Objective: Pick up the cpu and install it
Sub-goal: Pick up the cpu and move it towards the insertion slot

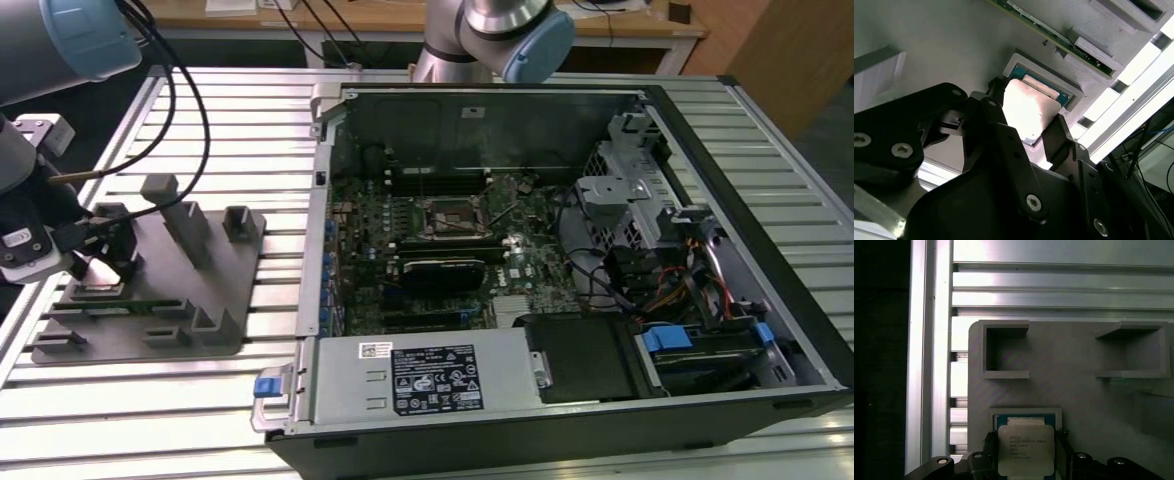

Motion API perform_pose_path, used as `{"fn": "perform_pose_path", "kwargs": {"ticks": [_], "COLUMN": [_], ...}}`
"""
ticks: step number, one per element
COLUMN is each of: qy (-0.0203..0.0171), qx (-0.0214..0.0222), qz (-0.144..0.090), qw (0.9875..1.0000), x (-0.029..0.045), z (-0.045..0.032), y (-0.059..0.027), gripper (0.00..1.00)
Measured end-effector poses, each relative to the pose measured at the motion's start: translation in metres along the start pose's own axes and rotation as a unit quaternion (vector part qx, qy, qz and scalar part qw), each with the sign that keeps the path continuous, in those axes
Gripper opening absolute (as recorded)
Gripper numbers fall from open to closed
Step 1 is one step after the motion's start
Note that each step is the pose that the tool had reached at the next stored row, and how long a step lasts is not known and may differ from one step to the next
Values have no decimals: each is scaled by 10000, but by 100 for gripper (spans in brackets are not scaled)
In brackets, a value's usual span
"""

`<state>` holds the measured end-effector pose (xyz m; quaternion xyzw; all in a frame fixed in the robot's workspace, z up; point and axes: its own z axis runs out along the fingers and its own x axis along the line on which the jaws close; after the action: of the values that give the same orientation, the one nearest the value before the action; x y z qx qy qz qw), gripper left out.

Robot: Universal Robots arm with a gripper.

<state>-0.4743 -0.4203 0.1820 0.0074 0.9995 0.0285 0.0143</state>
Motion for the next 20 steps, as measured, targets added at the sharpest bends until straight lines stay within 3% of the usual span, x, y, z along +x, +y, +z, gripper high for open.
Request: {"fn": "perform_pose_path", "kwargs": {"ticks": [9,20], "qy": [-1,0], "qx": [-1,0], "qz": [-1,-1], "qw": [10000,10000], "x": [0,-4], "z": [-1,-162], "y": [0,9], "gripper": [54,54]}}
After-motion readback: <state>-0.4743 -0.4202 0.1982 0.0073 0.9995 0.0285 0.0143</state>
